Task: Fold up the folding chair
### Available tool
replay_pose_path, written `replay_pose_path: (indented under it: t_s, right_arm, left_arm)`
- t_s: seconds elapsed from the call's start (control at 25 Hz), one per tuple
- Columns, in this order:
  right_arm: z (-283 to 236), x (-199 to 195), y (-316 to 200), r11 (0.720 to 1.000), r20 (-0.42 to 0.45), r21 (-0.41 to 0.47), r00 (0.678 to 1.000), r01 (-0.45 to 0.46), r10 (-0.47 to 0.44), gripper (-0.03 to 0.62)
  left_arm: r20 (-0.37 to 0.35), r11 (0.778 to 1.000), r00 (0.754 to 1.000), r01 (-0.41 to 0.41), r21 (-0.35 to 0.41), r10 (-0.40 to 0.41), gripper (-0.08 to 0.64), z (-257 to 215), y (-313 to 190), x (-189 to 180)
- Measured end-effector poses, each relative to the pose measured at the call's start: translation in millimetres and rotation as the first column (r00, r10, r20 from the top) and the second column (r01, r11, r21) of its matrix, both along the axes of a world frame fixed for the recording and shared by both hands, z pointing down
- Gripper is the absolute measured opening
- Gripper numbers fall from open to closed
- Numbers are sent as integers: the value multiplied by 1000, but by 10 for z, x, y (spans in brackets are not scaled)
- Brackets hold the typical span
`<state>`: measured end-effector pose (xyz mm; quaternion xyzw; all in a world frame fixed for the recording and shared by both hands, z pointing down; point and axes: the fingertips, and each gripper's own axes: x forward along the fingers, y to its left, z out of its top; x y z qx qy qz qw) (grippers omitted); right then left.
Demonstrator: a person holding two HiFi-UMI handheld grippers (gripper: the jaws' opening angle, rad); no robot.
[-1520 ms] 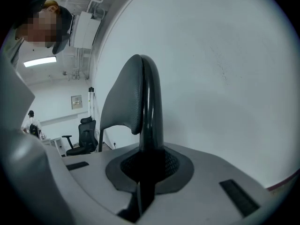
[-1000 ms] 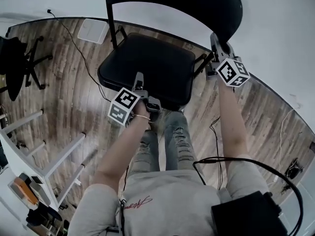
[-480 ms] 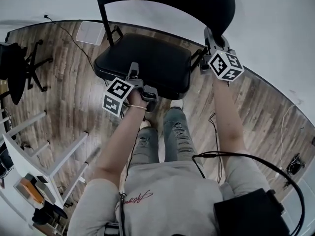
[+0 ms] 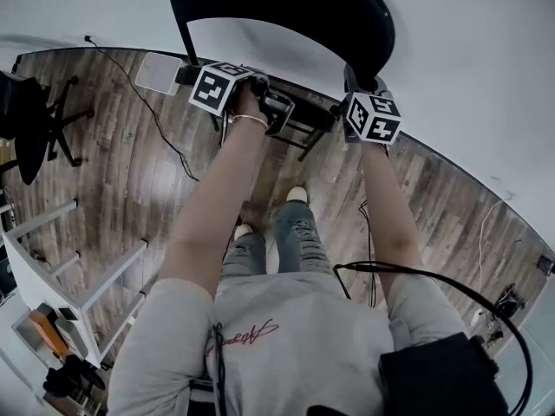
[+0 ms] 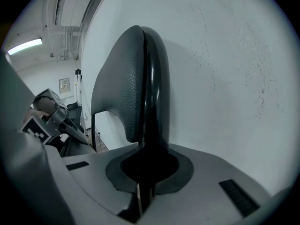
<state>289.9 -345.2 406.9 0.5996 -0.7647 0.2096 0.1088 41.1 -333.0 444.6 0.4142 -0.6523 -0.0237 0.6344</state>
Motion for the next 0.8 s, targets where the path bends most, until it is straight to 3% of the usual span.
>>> replay_pose_path:
  t_s: [0.12,0.32,0.8]
  right_arm:
    - [-19,17,-62,1000,36,-12,999,18,-17,23]
    - [-15,-15,-115,997,-7,-38,998,63,-63,23]
    - [-41,54,-190,999,-27,-49,1000,8,-10,23]
  left_arm:
    - [25,999,1000,-17,-30,18,171,14,-290,137]
    - [79,997,997,4,-77,2,189,105,-527,212]
    - [139,994,990,-20,-111,35,196,165,-814,339]
